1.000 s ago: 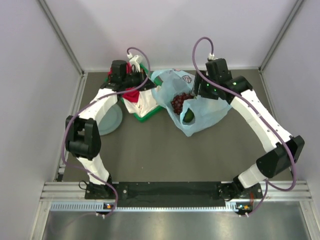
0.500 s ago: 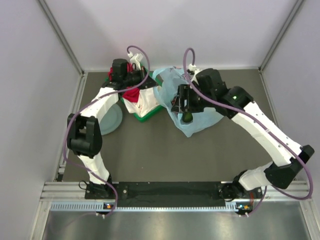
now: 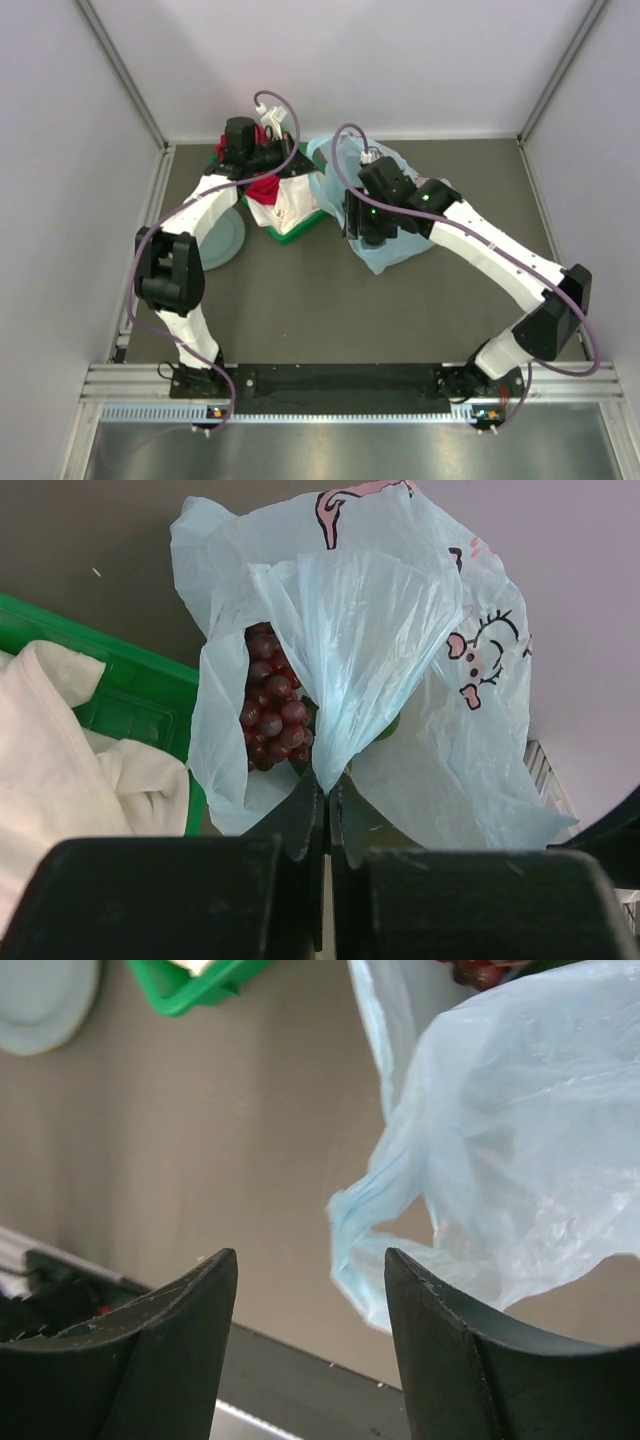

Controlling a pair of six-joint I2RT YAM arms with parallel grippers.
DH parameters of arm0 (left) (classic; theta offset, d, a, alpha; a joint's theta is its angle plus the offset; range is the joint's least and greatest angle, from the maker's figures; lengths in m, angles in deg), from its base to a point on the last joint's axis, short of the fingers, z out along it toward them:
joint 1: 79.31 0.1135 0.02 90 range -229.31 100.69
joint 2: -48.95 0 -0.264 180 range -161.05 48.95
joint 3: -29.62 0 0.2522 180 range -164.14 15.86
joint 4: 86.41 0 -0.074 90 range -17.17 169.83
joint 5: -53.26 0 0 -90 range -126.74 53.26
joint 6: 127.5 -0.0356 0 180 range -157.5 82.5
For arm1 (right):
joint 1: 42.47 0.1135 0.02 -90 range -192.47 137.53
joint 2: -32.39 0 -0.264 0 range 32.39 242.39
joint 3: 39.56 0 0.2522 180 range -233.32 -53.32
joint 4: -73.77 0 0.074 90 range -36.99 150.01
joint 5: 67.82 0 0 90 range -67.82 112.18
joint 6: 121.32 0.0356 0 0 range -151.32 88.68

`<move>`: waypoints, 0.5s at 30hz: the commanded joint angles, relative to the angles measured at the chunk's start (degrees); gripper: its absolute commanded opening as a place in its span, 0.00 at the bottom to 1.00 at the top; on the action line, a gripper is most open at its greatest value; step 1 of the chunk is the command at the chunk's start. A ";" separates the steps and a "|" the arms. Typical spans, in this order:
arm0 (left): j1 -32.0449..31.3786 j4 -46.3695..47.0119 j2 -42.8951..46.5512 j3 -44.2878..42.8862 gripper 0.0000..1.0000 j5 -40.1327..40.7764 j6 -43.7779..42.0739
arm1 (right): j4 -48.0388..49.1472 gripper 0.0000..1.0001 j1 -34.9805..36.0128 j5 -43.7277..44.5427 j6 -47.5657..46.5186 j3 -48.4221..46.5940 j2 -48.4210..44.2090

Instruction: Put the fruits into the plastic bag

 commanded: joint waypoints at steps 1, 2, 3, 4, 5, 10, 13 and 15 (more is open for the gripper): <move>-0.30 2.89 -0.17 -2.20 0.00 -0.90 -0.02 | 0.81 0.61 1.04 6.99 0.71 0.97 1.74; -0.30 2.89 -0.17 -2.20 0.00 -0.73 0.06 | 1.07 0.61 1.13 7.52 0.36 1.06 2.09; -0.30 2.89 -0.17 -2.20 0.00 -0.73 -0.02 | 1.77 0.61 1.13 8.22 0.09 1.15 2.97; -0.30 2.89 -0.08 -2.29 0.00 -0.81 -0.11 | 3.26 0.61 1.13 8.23 -0.43 1.15 3.50; -0.30 2.89 -0.16 -2.29 0.00 -0.73 -0.11 | 4.40 0.61 1.13 8.05 -1.31 0.97 3.94; -0.30 2.81 -0.17 -2.11 0.00 -0.55 -0.11 | 7.40 0.61 1.13 6.21 -3.07 0.00 7.45; -0.30 2.72 -0.17 -2.11 0.00 -0.11 -0.20 | 8.37 0.56 0.86 4.81 -2.99 1.23 7.90; -0.30 2.80 -0.25 -2.11 0.00 0.15 -0.11 | 9.42 0.43 0.08 1.73 -2.46 1.50 7.46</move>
